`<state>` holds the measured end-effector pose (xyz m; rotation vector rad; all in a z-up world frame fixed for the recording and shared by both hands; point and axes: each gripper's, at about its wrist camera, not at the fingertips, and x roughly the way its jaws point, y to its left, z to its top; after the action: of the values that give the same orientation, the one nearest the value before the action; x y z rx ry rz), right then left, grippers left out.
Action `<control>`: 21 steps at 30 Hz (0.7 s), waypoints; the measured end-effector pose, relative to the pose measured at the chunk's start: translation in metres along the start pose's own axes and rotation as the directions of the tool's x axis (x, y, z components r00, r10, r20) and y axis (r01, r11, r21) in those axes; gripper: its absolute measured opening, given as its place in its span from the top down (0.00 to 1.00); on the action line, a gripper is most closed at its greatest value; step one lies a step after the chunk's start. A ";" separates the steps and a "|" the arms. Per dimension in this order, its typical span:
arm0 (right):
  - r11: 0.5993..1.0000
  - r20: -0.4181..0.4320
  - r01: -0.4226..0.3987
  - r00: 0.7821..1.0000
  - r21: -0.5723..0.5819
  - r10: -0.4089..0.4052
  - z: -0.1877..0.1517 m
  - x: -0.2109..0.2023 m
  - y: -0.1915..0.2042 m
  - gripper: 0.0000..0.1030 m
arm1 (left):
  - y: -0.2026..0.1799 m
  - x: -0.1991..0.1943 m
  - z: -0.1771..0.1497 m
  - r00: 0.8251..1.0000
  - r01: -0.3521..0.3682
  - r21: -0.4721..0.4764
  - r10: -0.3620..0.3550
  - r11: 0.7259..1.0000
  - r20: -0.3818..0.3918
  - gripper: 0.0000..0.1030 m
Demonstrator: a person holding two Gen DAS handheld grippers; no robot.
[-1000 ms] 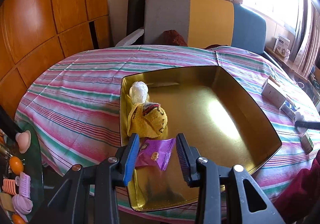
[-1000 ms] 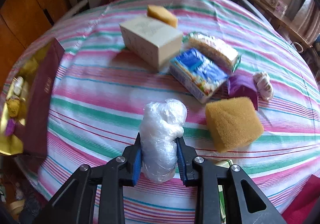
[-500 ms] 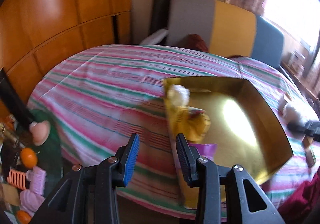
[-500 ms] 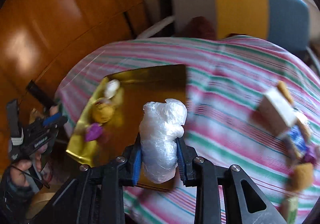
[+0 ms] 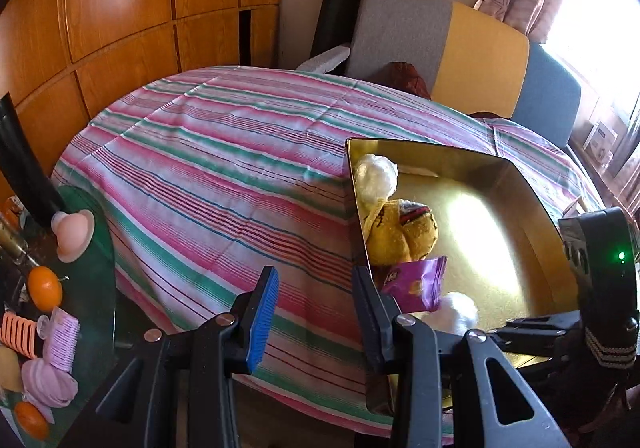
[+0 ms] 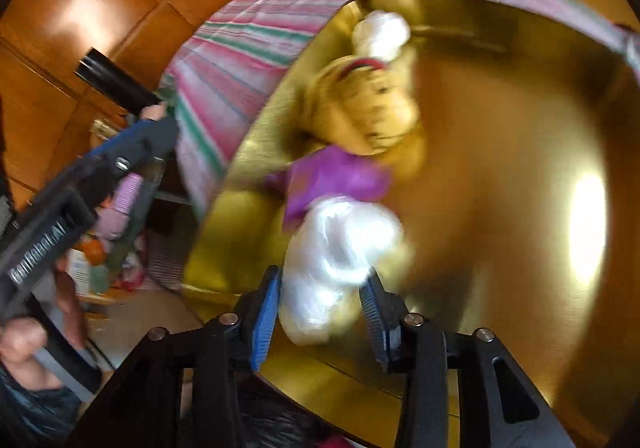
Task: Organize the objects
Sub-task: 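Carry the plastic bundle into the gold tray and open the right tool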
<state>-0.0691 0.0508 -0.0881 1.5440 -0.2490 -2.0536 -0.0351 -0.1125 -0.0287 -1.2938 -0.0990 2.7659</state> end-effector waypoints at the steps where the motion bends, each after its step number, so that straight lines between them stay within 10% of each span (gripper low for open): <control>1: 1.000 0.003 -0.021 1.000 0.006 0.021 0.001 0.002 0.000 0.59 | 0.000 0.000 0.000 1.000 0.000 0.000 0.000 1.000 0.001 0.63; 10: 1.000 0.069 -0.027 0.997 0.011 0.027 -0.004 -0.016 0.009 0.38 | -0.004 -0.005 0.001 1.000 -0.011 0.016 0.010 1.000 0.019 0.63; 21: 0.997 0.194 0.074 0.978 0.020 -0.077 -0.019 -0.068 -0.006 0.36 | -0.024 -0.014 -0.001 0.999 0.000 0.081 -0.004 0.997 0.048 0.63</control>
<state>-0.0408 0.0955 -0.0406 1.3793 -0.2802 -2.2697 -0.0244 -0.0898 -0.0161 -1.2069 0.0082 2.7688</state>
